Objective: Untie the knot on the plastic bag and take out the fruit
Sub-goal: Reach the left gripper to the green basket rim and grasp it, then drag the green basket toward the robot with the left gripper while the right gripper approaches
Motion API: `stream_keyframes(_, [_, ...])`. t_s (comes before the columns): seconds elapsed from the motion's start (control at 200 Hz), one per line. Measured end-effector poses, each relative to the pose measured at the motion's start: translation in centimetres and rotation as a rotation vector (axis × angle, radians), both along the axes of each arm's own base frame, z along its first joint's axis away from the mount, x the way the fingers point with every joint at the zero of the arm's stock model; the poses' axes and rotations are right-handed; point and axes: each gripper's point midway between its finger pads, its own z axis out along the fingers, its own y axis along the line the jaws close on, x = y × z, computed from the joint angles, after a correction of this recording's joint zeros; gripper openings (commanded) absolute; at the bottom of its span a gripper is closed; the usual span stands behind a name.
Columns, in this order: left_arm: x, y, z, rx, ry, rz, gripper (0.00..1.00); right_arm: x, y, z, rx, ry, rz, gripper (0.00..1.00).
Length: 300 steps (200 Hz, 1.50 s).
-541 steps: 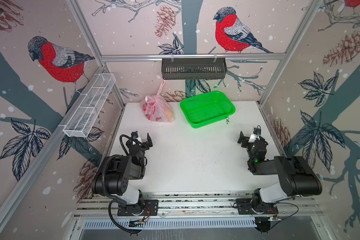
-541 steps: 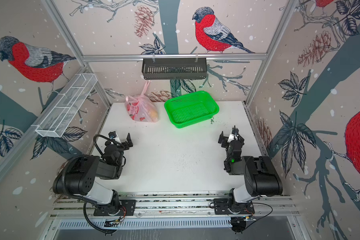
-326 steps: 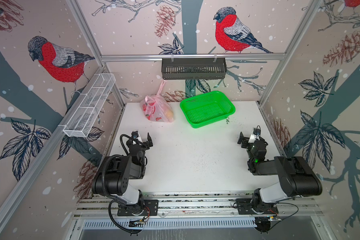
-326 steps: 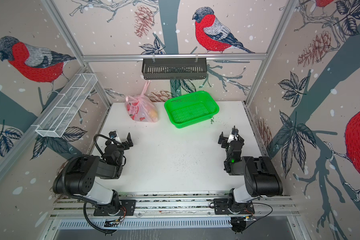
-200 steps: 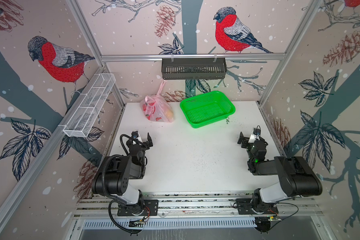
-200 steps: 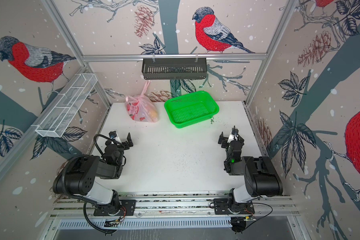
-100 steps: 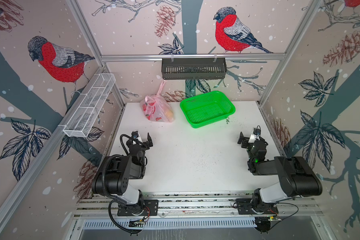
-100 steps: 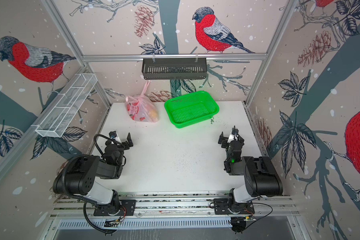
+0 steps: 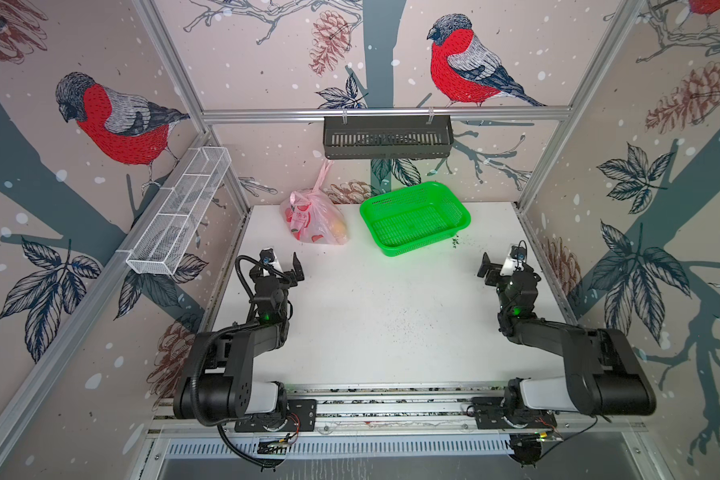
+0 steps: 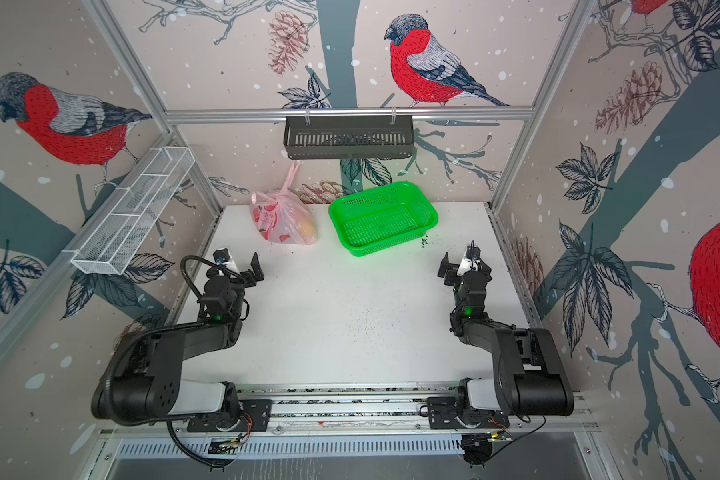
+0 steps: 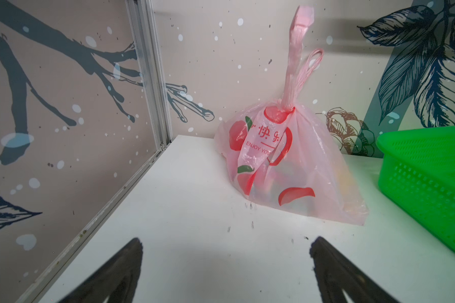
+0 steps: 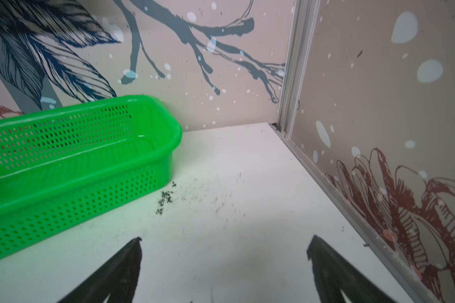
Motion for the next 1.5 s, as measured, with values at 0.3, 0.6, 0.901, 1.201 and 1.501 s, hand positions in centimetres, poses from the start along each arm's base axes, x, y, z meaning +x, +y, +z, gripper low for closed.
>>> stream_keyframes(0.3, [1.8,-0.1,4.0,-0.299,0.046,-0.019,0.99,-3.2,-1.4,3.3,0.224,0.019,-0.089,0.99])
stream_keyframes(0.6, [3.6,-10.8,5.8,-0.433,0.220,-0.350,0.99,-5.2,1.1,2.2,0.420,0.165,-0.006,0.99])
stream_keyframes(0.901, [6.5,-21.3,1.2,-0.494,0.476,-0.524,0.99,-5.7,3.6,2.9,0.449,0.203,0.069,0.99])
stream_keyframes(1.201, [10.3,-29.8,-2.0,-0.587,0.579,-0.646,0.85,-5.1,5.7,1.7,0.423,0.293,0.140,0.99])
stream_keyframes(1.501, [13.1,-32.1,-5.2,-0.659,0.638,-0.638,0.72,-5.0,5.9,1.3,0.394,0.306,0.150,1.00])
